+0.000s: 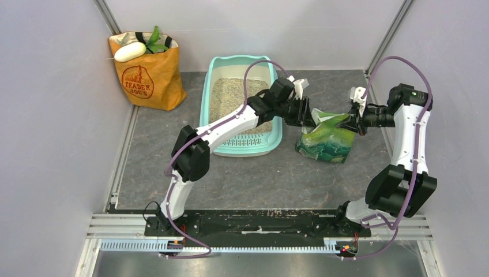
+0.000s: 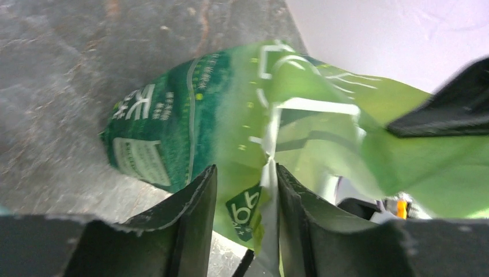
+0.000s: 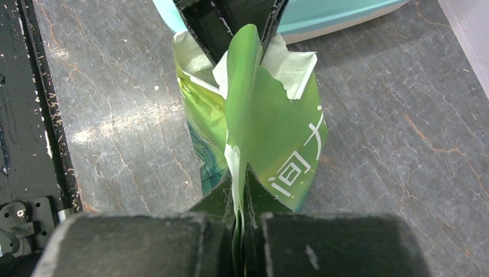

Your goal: Fill the litter box with clean litter

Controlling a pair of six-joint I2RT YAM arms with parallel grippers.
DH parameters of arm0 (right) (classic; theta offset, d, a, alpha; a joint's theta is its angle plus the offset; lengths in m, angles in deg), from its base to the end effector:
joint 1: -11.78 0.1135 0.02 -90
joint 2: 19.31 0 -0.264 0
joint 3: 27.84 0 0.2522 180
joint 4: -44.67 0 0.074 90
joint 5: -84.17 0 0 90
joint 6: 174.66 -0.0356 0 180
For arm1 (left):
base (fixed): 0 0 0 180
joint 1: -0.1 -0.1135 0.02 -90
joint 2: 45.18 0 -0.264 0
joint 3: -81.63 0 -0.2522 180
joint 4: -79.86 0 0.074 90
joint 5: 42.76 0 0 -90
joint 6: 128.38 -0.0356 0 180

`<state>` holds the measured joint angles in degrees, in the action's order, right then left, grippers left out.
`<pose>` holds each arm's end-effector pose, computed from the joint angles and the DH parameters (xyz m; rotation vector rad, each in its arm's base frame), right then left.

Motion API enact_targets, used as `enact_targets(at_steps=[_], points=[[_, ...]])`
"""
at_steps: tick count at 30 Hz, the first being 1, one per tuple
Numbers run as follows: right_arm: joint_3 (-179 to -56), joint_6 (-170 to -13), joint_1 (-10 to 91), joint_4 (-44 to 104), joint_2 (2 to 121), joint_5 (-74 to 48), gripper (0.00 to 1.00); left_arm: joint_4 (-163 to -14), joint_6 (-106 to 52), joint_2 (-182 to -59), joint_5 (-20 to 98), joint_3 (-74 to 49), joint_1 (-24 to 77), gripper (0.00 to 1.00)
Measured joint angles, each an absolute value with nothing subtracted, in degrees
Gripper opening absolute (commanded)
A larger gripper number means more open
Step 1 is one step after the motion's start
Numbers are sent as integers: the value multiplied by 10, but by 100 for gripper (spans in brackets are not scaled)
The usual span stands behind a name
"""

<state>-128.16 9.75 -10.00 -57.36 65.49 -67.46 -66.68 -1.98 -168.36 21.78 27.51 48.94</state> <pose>0.2388 -0.0617 0.3531 -1.2890 1.6886 0.6146 0.3226 -0.3922 0.2921 0.5521 2.2927 -1.2893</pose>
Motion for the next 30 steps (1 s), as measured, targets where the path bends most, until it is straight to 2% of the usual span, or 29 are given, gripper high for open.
enact_targets(at_steps=[3,8,10,16,25,30], points=[[-1281,104,-105,-576,652,-671,2,-632,-20,-1683,237,275,487,51],[-1280,116,-107,-578,640,-667,0,-603,-9,-1678,241,275,486,42],[-1276,119,-107,-578,638,-667,0,-606,4,-1675,236,273,487,35],[-1237,125,-103,-575,624,-669,0,-648,85,-1674,198,258,497,2],[-1220,126,-77,-554,616,-656,0,-719,136,-1716,158,291,501,2],[-1330,96,-75,-570,671,-654,0,-772,110,-1721,165,295,495,2]])
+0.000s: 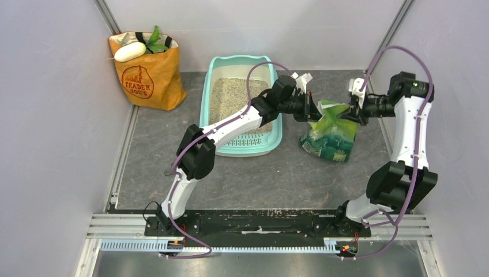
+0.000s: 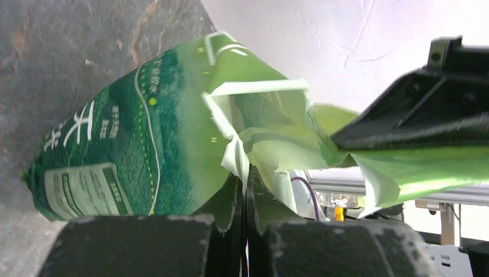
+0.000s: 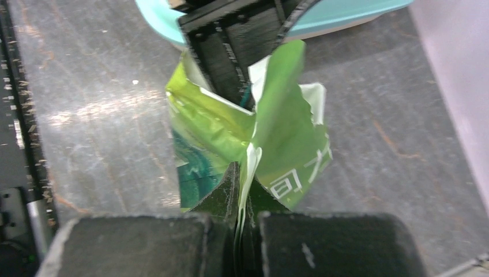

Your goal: Fill the litter box with clean litter

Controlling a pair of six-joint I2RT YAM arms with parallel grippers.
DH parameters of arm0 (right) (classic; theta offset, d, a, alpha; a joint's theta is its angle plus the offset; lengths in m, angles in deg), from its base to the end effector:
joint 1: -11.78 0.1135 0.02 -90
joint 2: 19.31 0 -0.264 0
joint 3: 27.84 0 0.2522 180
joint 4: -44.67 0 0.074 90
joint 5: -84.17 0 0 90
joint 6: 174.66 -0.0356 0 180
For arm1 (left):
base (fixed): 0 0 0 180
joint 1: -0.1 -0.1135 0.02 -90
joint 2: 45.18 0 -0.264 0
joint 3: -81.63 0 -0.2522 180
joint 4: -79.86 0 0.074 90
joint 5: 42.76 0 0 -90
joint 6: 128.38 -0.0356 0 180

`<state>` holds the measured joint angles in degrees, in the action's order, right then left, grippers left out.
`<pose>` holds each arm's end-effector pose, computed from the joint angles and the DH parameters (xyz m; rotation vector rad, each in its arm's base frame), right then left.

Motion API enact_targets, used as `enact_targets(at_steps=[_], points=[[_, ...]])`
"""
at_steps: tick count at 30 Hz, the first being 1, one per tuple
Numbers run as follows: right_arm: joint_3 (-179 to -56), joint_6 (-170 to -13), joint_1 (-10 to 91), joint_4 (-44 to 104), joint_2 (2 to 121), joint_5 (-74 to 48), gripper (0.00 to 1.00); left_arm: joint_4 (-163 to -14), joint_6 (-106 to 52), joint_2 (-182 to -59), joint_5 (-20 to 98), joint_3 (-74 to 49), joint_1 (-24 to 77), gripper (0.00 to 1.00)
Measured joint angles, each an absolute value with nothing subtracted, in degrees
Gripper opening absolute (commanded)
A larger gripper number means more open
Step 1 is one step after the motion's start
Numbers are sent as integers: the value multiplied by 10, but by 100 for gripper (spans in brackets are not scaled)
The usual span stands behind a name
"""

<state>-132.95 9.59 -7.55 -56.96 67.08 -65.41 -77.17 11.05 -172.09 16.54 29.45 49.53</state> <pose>0.2495 -0.0550 0.3666 -1.3664 1.6581 0.5620 0.3294 -0.4126 0.2893 0.4171 2.2554 -1.5569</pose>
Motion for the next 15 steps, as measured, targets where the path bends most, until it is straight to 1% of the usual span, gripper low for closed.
enact_targets(at_steps=[3,7,8,10,13,15], points=[[-1392,83,-75,-570,698,-656,0,-797,90,-1715,173,294,491,2],[-1415,81,-75,-572,707,-669,1,-786,51,-1695,220,290,492,2],[-1414,82,-75,-572,710,-672,4,-779,41,-1692,235,289,493,2],[-1401,88,-72,-573,716,-678,14,-770,32,-1685,255,281,493,2],[-1373,97,-68,-576,733,-681,27,-756,20,-1682,277,259,495,14],[-1360,99,-67,-577,751,-681,35,-738,18,-1685,282,251,493,24]])
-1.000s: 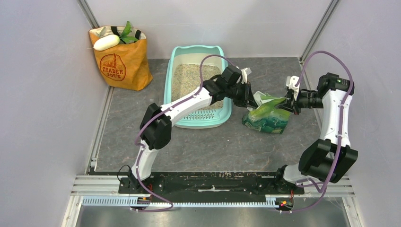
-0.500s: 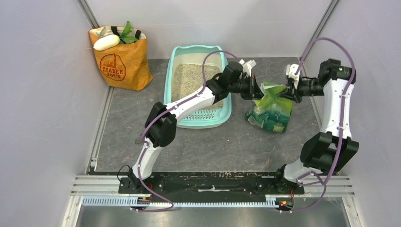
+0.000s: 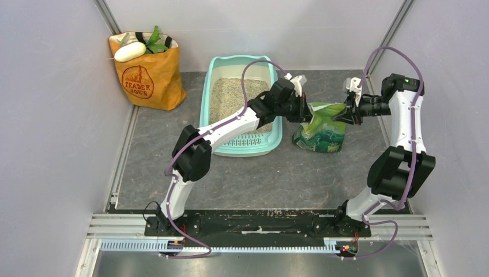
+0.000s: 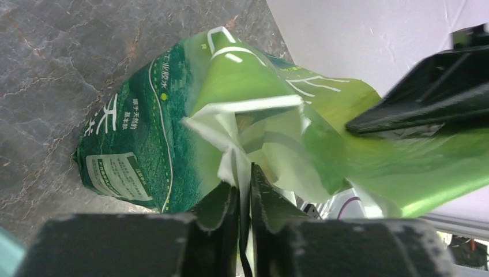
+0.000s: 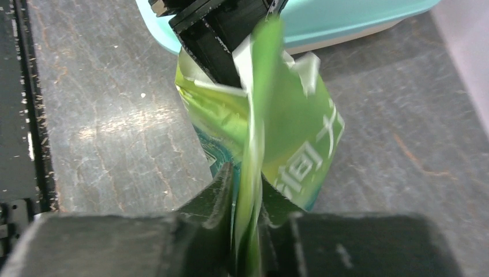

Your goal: Fill the litter box with clean litter

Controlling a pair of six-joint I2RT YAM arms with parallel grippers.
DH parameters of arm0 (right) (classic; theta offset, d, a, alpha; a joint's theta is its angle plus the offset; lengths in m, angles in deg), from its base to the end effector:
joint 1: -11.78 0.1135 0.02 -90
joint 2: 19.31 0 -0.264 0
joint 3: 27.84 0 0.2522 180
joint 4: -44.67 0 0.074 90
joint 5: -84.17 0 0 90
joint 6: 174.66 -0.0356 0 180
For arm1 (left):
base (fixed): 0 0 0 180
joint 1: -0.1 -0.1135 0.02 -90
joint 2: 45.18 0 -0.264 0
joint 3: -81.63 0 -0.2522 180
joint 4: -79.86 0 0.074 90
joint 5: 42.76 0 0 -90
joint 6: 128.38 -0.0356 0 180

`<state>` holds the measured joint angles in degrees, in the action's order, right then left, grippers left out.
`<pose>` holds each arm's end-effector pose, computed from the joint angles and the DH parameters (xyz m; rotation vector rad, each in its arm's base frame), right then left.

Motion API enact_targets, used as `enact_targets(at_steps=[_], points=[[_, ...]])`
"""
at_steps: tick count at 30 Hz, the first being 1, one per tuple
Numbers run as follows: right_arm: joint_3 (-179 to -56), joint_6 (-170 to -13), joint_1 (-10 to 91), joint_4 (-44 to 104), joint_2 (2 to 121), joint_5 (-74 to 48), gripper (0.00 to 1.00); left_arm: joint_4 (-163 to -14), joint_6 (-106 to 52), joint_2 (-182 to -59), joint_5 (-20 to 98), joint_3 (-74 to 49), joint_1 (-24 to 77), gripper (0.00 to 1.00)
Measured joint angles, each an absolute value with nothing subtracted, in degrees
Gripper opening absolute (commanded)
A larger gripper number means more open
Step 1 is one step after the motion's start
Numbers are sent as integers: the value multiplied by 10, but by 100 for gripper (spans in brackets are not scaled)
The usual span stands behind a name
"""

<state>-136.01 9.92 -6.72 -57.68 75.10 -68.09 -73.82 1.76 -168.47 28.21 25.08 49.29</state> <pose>0.2826 -0.0613 0.3462 -1.3242 1.6668 0.6870 0.3270 -0.3964 0.2874 0.4123 2.2278 -1.2554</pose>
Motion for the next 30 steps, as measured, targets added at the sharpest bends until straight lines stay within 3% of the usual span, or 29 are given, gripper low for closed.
enact_targets(at_steps=[6,12,15,16,18,20,30], points=[[-1352,95,-67,-579,758,-675,58,-735,12,-1685,287,263,484,49],[-1352,85,-70,-580,746,-674,72,-727,-4,-1682,301,275,480,59],[-1356,78,-78,-582,743,-675,83,-714,-11,-1675,310,275,478,66],[-1357,76,-81,-582,742,-675,92,-712,-14,-1672,313,275,477,67],[-1361,71,-86,-582,741,-675,96,-705,-19,-1665,320,275,474,74],[-1365,67,-90,-582,740,-675,97,-701,-25,-1657,323,275,471,83],[-1402,21,-111,-584,730,-693,97,-676,-157,-1576,332,265,456,87]])
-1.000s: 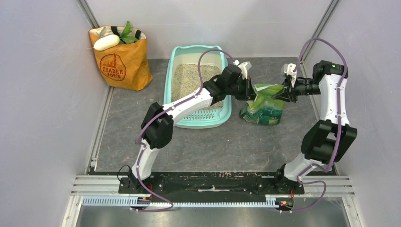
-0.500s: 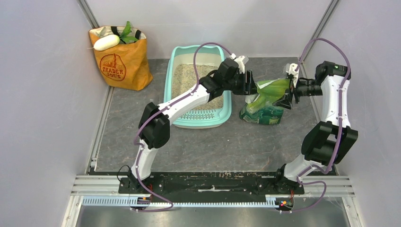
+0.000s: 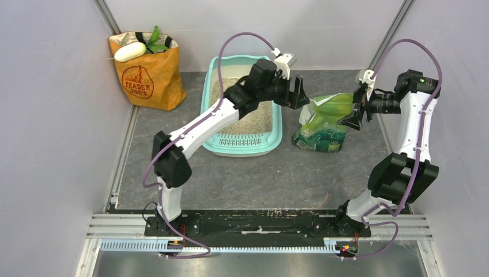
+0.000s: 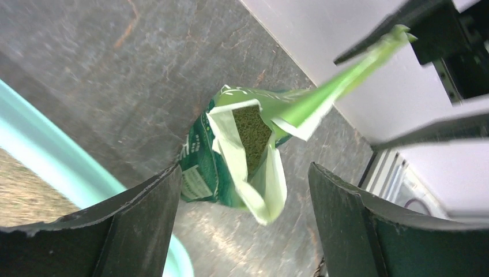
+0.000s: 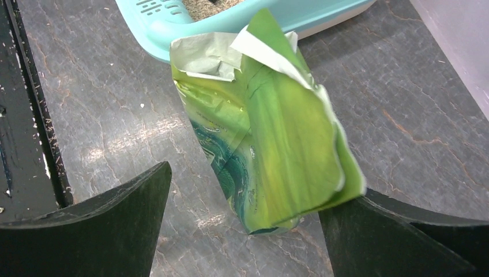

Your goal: Fill the litter box with clean litter

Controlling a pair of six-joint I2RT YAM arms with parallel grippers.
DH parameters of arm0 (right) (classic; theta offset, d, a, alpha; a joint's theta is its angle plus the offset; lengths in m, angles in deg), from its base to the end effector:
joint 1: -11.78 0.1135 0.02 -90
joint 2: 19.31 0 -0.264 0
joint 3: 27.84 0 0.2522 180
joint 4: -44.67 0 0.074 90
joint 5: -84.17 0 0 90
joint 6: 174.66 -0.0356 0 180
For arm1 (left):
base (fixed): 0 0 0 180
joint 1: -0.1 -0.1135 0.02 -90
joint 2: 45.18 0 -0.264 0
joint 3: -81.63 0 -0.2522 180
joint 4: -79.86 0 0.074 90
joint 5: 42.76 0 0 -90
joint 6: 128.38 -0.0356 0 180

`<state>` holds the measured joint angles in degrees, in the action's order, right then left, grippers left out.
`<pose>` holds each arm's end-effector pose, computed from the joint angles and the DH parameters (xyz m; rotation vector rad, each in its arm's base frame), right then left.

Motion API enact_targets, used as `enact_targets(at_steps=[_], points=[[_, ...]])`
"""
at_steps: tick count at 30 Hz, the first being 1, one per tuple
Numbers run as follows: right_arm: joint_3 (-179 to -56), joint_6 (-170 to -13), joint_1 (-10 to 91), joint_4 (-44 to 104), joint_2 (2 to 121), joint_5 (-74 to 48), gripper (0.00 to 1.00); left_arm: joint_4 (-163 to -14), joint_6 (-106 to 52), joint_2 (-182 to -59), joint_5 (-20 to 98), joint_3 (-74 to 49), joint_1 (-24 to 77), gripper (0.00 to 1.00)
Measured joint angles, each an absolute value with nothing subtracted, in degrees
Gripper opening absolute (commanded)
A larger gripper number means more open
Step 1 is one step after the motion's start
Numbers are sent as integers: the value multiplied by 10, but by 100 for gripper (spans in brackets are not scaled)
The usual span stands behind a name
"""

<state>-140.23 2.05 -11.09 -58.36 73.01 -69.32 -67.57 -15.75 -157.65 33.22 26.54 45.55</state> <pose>0.2691 -0.0789 0.3746 -1.1726 1.7320 0.6405 0.3229 -0.3403 0.3744 0.5765 1.9691 -1.0076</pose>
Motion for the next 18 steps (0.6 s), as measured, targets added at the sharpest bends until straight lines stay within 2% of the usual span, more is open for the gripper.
enact_targets(at_steps=[5,8,11,13,18], points=[[-1423,-10,-132,-584,723,-707,97,-658,-258,-1470,291,205,421,88],[-1435,-32,-142,-583,716,-715,97,-627,-326,-1403,259,173,360,89],[-1443,-79,-147,-576,700,-719,97,-575,-393,-1336,234,135,261,88],[-1446,-152,-148,-542,681,-716,97,-538,-428,-1303,231,111,193,84],[-1439,-392,-148,-385,598,-669,97,-466,-464,-1235,239,22,-13,79]])
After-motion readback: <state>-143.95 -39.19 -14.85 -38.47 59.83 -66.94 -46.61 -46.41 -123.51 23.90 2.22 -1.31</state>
